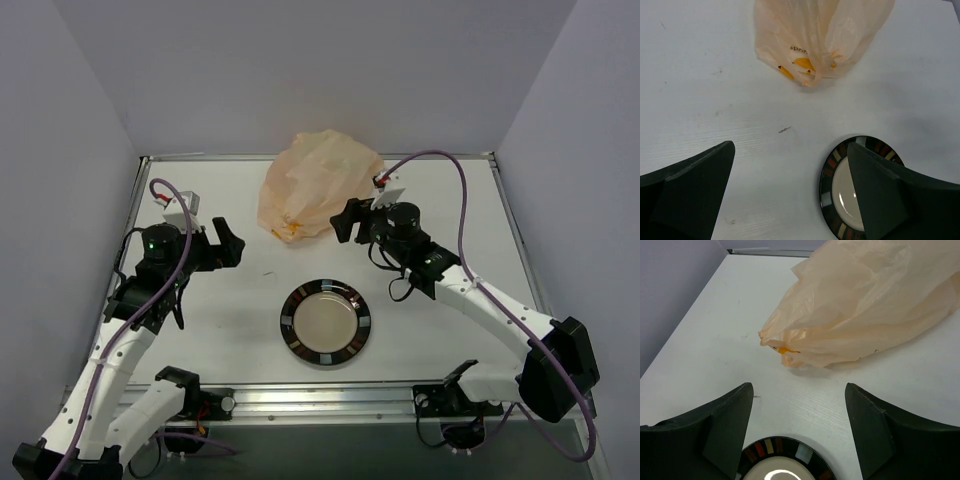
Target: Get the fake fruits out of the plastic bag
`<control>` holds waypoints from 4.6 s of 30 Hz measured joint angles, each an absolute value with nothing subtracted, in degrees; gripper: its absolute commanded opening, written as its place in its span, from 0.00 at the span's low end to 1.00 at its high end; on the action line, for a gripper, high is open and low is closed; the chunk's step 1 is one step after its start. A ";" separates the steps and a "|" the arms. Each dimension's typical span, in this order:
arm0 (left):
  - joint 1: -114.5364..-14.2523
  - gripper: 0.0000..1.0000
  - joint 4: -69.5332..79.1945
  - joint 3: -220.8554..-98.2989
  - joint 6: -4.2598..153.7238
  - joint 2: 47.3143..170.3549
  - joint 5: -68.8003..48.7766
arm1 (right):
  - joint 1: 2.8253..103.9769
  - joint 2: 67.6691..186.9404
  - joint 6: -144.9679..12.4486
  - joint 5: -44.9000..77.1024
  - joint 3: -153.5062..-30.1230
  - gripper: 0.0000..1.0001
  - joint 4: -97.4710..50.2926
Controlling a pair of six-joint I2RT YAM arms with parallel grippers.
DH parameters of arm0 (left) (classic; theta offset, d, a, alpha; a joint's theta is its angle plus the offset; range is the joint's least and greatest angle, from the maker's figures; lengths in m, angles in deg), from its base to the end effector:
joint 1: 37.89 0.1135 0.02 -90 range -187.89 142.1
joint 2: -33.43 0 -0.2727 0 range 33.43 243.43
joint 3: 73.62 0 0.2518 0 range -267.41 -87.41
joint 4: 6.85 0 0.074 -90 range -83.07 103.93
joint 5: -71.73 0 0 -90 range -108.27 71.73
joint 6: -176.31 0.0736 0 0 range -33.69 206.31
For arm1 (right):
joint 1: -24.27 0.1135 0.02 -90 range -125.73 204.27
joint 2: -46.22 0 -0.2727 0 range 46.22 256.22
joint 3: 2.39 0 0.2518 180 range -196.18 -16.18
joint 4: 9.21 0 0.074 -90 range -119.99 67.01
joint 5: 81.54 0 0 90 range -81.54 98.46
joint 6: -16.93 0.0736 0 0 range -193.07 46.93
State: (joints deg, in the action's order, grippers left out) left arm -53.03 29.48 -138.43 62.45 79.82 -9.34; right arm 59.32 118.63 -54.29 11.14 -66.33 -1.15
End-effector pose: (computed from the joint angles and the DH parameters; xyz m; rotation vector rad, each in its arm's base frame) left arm 0.2001 -0.0660 0.3454 -0.0372 1.9255 -0.6086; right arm 0.2716 0.1947 0.3353 -0.2683 1.6091 0.7670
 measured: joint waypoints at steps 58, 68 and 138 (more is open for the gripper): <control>-74.87 0.74 3.93 -155.59 71.35 134.75 -23.73 | 50.29 145.97 -43.69 9.45 -76.60 0.00 5.76; -76.07 0.61 2.99 -163.07 78.78 145.54 -20.38 | 46.97 144.44 -42.18 12.80 -74.42 0.00 6.87; -67.08 0.02 -9.71 -142.87 44.84 109.98 -16.14 | 53.46 118.47 -53.37 10.61 -85.43 0.13 -11.57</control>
